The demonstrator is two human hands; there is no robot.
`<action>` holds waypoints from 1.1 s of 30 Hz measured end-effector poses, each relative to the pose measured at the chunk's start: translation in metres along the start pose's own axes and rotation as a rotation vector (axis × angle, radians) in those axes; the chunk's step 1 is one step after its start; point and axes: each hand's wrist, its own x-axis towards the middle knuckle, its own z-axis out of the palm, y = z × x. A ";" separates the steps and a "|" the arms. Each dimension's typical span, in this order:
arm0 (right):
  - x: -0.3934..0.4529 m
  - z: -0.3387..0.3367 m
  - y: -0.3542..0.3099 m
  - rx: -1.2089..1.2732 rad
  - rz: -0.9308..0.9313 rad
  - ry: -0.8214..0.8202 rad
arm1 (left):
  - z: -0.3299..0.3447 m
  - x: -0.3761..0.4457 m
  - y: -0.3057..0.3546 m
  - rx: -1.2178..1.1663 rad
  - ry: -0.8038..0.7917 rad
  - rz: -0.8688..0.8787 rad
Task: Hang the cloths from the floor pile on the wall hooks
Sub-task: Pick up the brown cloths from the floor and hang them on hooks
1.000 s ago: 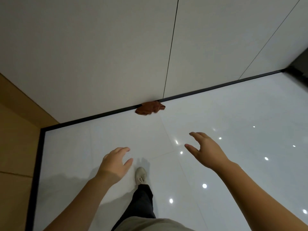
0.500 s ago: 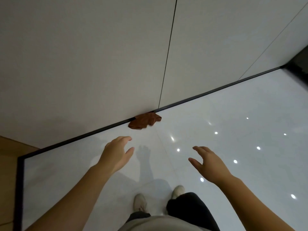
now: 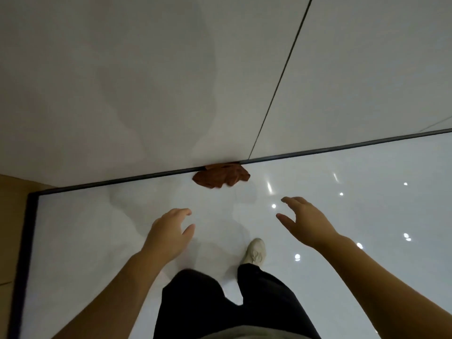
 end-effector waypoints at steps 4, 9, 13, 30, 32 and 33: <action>0.082 0.004 0.011 -0.054 0.009 -0.094 | 0.018 0.061 -0.003 -0.018 -0.022 -0.055; 0.179 0.052 0.028 -0.086 0.101 -0.188 | 0.050 0.166 -0.036 0.012 -0.081 -0.039; 0.263 0.111 0.052 -0.074 0.174 -0.205 | 0.088 0.253 -0.068 0.065 -0.089 -0.002; 0.622 0.384 0.106 -0.229 -0.165 -0.077 | 0.340 0.508 -0.192 0.182 -0.034 0.006; 0.639 0.394 0.105 -0.246 -0.166 -0.098 | 0.350 0.511 -0.199 0.181 -0.040 0.014; 0.643 0.397 0.105 -0.237 -0.168 -0.108 | 0.352 0.510 -0.202 0.180 -0.035 0.021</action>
